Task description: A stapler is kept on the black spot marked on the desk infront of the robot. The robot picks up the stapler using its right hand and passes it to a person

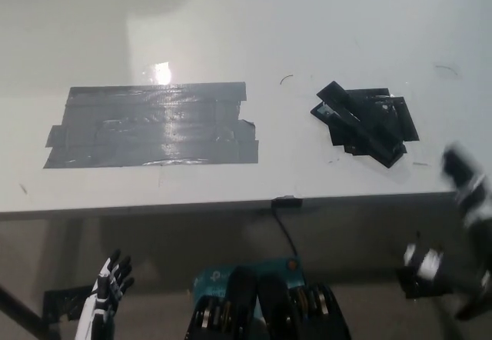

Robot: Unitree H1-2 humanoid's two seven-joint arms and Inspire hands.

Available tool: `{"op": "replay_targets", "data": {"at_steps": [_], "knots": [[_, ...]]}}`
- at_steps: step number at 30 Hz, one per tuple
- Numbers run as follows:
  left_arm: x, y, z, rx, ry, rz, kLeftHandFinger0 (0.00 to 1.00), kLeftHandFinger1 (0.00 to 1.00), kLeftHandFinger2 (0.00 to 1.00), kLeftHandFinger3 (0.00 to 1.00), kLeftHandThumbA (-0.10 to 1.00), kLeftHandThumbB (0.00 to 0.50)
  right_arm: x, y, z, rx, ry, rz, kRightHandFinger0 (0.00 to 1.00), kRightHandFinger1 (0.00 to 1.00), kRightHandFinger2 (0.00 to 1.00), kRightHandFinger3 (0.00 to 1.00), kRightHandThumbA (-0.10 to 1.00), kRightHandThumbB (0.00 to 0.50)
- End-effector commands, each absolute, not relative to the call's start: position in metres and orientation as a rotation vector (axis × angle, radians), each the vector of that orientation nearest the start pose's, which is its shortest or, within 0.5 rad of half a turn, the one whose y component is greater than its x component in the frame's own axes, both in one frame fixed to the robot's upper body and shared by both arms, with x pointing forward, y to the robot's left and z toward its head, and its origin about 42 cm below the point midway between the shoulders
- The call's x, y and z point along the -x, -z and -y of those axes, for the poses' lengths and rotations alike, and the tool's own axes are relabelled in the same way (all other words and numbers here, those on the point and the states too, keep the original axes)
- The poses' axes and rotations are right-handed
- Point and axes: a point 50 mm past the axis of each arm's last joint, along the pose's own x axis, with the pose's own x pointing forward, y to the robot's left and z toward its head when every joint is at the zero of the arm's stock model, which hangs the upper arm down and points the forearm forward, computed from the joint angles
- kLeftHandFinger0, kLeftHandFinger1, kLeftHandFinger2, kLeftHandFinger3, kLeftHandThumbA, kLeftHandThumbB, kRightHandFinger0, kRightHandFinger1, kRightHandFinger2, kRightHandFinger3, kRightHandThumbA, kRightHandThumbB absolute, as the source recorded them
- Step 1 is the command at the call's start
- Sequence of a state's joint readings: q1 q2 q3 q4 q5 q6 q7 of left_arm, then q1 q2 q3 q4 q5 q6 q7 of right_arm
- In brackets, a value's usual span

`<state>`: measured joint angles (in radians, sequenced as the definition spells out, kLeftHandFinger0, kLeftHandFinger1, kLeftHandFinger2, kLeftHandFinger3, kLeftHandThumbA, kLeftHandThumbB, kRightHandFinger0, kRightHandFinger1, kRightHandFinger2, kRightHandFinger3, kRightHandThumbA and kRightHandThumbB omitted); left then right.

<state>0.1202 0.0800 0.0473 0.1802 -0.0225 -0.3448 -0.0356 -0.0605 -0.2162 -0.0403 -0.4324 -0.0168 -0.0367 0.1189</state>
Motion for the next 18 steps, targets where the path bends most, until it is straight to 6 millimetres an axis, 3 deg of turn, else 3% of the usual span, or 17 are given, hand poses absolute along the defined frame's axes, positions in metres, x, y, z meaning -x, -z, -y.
{"op": "replay_targets", "data": {"at_steps": [1, 5, 7, 10, 12, 18], "knots": [[-0.232, -0.049, -0.26, -0.086, -0.015, 0.11, 1.0, 1.0, 1.0, 1.0, 1.0, 0.474, -0.32, -0.275, 0.262, 0.347, -0.11, 0.494, 1.0, 1.0, 1.0, 1.0, 1.0, 0.326], [-0.234, -0.049, -0.258, -0.084, -0.006, 0.114, 1.0, 1.0, 1.0, 1.0, 1.0, 0.493, -0.357, -0.288, 0.264, 0.386, -0.102, 0.446, 1.0, 1.0, 1.0, 1.0, 1.0, 0.329], [-0.236, -0.05, -0.259, -0.088, 0.0, 0.119, 1.0, 1.0, 1.0, 1.0, 1.0, 0.499, -0.39, -0.294, 0.263, 0.432, -0.11, 0.398, 1.0, 1.0, 1.0, 1.0, 1.0, 0.325], [-0.238, -0.051, -0.26, -0.09, 0.003, 0.122, 1.0, 1.0, 1.0, 1.0, 1.0, 0.497, -0.422, -0.299, 0.258, 0.444, -0.119, 0.36, 1.0, 1.0, 1.0, 1.0, 1.0, 0.298], [-0.238, -0.051, -0.26, -0.093, 0.003, 0.124, 1.0, 1.0, 1.0, 1.0, 1.0, 0.498, -0.444, -0.297, 0.253, 0.444, -0.126, 0.327, 1.0, 1.0, 1.0, 1.0, 1.0, 0.311], [-0.238, -0.05, -0.26, -0.098, 0.005, 0.121, 1.0, 1.0, 1.0, 1.0, 1.0, 0.5, -0.484, -0.289, 0.232, 0.455, -0.151, 0.225, 1.0, 1.0, 1.0, 1.0, 1.0, 0.31]]}}
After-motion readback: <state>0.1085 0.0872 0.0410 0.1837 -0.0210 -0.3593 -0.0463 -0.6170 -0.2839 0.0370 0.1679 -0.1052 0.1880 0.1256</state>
